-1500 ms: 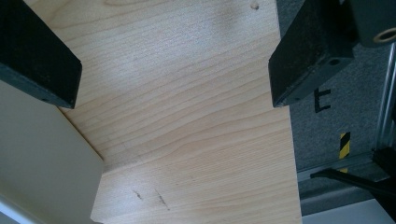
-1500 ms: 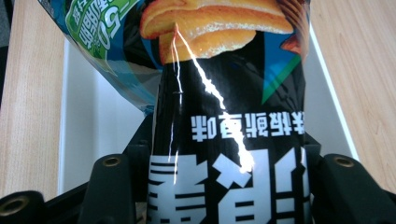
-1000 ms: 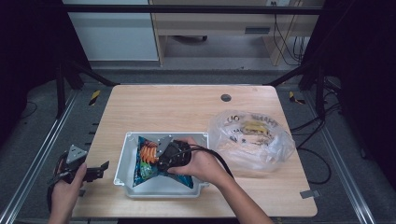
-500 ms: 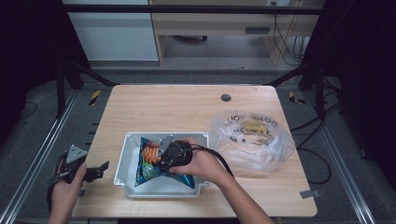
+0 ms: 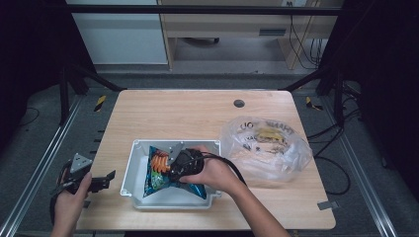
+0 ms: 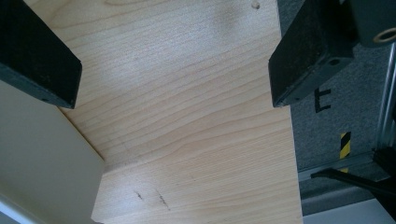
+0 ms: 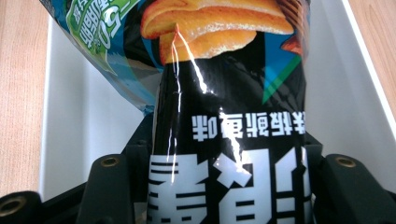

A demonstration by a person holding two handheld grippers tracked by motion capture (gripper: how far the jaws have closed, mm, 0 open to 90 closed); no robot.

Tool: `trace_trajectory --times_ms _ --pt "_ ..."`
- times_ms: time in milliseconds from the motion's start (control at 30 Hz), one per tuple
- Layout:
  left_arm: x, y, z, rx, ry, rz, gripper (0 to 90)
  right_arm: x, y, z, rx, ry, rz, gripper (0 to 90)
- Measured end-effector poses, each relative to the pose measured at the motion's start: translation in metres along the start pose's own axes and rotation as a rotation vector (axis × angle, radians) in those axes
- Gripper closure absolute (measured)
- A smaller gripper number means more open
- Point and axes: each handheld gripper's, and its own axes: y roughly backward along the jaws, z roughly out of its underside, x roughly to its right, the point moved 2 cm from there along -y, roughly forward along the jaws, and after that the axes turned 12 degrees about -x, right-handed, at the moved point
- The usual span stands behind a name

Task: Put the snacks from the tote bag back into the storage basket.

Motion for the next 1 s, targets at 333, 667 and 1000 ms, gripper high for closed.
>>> trace_trajectory --times_ms 333,667,1000 --pt "0.001 0.000 0.000 0.000 -0.002 0.002 2.6 0.002 -0.002 0.001 0.000 -0.013 0.000 39.2" --pt "0.001 -0.001 0.000 -0.002 -0.004 0.003 2.6 0.003 0.005 0.002 0.014 -0.037 0.004 24.1" --pt "0.001 -0.001 0.000 -0.001 -0.005 0.001 2.6 0.002 0.015 0.001 0.025 -0.082 0.005 11.5"
